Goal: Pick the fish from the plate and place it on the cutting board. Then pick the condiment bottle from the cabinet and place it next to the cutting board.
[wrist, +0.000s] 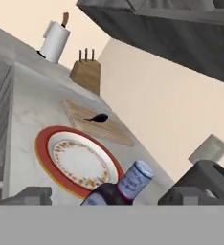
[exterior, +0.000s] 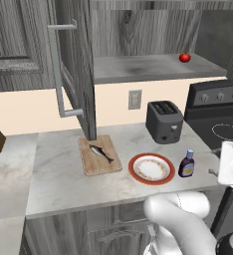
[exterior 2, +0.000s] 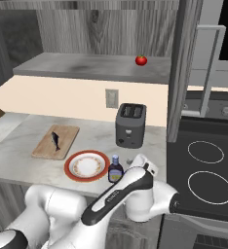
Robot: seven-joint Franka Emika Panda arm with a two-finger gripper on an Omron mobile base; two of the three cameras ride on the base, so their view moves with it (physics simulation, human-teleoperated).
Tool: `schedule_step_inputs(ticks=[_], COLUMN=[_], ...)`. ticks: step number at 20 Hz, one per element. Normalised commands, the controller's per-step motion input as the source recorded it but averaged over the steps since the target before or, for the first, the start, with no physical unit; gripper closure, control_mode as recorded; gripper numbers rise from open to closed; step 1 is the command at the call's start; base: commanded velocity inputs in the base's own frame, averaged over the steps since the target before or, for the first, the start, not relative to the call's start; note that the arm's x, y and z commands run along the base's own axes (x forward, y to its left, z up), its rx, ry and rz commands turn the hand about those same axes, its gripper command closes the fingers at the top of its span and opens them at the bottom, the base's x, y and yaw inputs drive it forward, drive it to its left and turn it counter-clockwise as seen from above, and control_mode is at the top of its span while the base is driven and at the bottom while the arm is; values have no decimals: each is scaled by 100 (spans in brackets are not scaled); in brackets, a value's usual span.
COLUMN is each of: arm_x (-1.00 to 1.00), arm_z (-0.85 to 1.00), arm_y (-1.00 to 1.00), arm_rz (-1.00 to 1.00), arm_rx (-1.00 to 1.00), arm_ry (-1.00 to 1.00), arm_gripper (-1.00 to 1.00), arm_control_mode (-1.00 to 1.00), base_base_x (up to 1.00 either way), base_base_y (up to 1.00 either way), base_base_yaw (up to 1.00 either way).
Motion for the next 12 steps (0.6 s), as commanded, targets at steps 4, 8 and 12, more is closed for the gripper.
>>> schedule_step_inputs(ticks=[4,8,12], arm_x=[-39,-46,-45], arm_z=[1,17,31], arm_y=[0,0,0], arm_rz=[-14,-11,-10], arm_rx=[-35,-33,-36], arm_ry=[-25,-33,-37], arm_gripper=[-100,-100,-100], arm_control_mode=[-100,-100,-100], base_base_x=[0,0,0], base_base_y=[0,0,0], base_base_yaw=[0,0,0])
